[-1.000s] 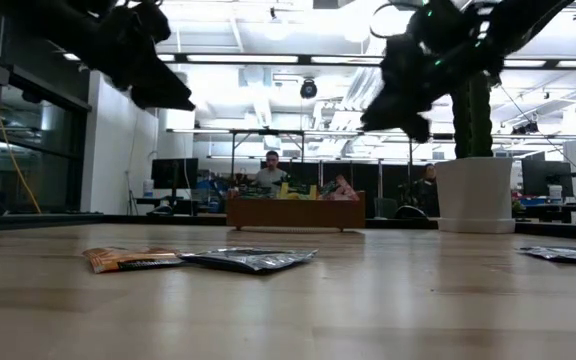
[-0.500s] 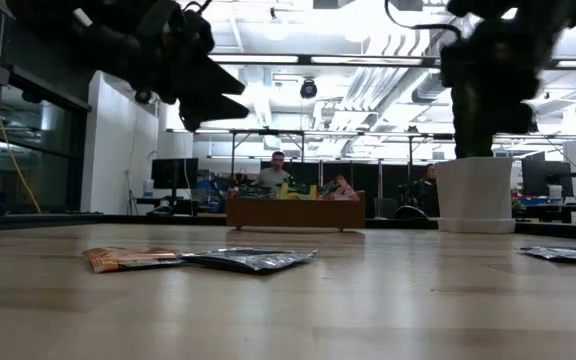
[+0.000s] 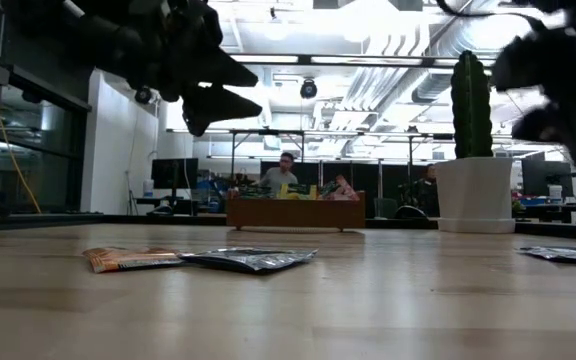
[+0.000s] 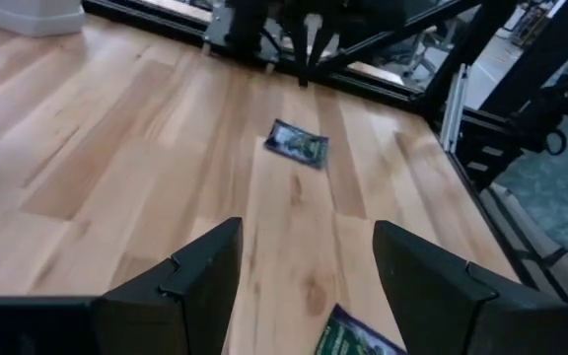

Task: Pick & Place Tea
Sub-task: Put the right purple tea bag in the left compartment of the organizer

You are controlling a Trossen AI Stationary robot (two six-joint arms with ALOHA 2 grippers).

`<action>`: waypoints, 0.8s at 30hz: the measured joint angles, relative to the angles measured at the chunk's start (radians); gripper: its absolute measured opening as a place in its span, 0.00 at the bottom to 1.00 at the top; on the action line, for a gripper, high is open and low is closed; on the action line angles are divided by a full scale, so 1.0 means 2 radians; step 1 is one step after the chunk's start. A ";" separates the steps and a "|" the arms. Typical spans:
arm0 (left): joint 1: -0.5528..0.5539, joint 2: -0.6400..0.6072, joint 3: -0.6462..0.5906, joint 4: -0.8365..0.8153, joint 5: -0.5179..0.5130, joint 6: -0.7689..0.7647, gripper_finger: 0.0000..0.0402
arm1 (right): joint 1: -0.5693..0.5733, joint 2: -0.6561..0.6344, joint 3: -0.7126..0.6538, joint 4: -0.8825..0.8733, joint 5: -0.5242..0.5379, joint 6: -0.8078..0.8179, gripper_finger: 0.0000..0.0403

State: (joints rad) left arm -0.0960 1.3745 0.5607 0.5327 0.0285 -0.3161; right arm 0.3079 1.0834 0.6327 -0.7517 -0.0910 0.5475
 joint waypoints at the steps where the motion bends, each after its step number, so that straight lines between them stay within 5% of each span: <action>1: -0.003 0.003 0.005 -0.001 -0.005 0.000 0.56 | 0.003 0.004 -0.013 0.019 -0.010 -0.002 0.00; 10: -0.009 0.025 0.027 -0.001 -0.025 -0.002 0.56 | 0.014 0.050 -0.057 0.135 -0.013 -0.041 0.00; 24: -0.009 0.025 0.028 -0.005 -0.025 -0.002 0.56 | 0.012 0.145 -0.029 0.170 -0.015 -0.134 0.00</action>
State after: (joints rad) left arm -0.1131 1.4250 0.6167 0.5217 -0.0208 -0.3195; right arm 0.3321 1.3737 0.5742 -0.4125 -0.1219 0.2799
